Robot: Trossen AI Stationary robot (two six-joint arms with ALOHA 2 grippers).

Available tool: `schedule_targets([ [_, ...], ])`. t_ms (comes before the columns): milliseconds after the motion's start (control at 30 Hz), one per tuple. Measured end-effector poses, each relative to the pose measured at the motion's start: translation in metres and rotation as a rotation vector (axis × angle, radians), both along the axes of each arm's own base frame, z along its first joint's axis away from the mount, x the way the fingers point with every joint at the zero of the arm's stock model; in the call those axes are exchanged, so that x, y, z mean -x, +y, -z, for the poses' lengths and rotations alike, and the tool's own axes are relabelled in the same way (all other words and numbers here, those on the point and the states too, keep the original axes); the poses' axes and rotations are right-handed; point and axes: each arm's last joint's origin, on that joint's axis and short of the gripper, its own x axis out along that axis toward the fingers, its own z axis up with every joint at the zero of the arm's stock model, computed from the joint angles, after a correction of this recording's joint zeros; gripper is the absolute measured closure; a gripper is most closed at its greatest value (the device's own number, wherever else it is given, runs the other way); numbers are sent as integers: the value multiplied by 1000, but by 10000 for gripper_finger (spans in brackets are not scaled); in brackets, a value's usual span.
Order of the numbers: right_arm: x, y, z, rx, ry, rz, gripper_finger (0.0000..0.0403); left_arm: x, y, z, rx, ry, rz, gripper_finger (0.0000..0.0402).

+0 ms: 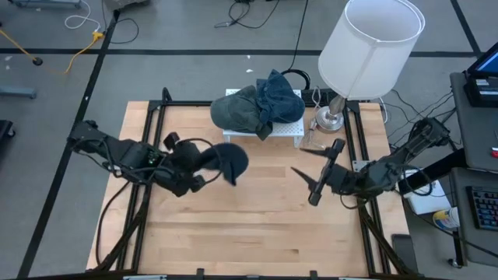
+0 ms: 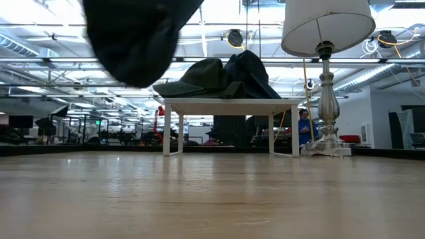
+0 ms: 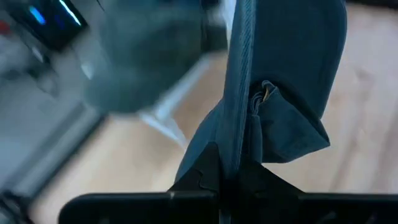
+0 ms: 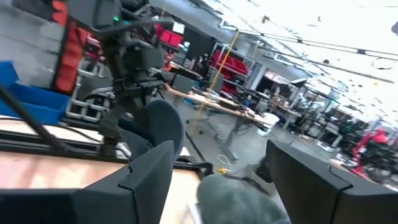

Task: Pick & Place hat
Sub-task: Stack the blue cap on top of the gray blue on the shelf

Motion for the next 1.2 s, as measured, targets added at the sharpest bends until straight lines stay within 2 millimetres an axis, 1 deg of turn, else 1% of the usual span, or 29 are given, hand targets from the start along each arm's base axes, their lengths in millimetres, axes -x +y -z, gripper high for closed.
schedule_targets([
  [100,-4,-2,-24,27,40,36,154,-17,0,-18,-122,-18,10,396],
  [267,-15,0,-57,77,109,54,154,-48,0,-45,-306,6,46,396],
  [400,-26,-1,-77,87,130,80,154,-73,-3,-61,-439,46,80,396],
  [533,-39,-5,-82,90,176,109,154,-96,-10,-73,-567,54,114,396],
  [633,-48,-10,-78,88,209,111,154,-111,-16,-79,-644,53,145,397],
  [733,-53,-15,-75,91,225,126,154,-121,-25,-83,-701,40,186,397],
  [833,-54,-19,-76,88,223,141,162,-125,-33,-84,-737,35,217,397],
  [900,-54,-19,-76,87,223,140,186,-124,-36,-83,-746,42,233,397],
  [967,-55,-18,-75,89,226,136,229,-124,-37,-83,-746,42,234,397],
  [1033,-54,-16,-75,90,225,127,286,-124,-37,-84,-745,38,231,397],
  [1100,-53,-14,-75,91,225,117,352,-124,-36,-84,-746,39,228,397],
  [1133,-53,-13,-75,93,227,110,376,-124,-37,-84,-746,38,229,397],
  [1167,-52,-12,-75,98,231,105,387,-124,-36,-84,-744,37,231,396],
  [1200,-52,-12,-75,97,230,104,388,-123,-36,-84,-738,34,235,392],
])
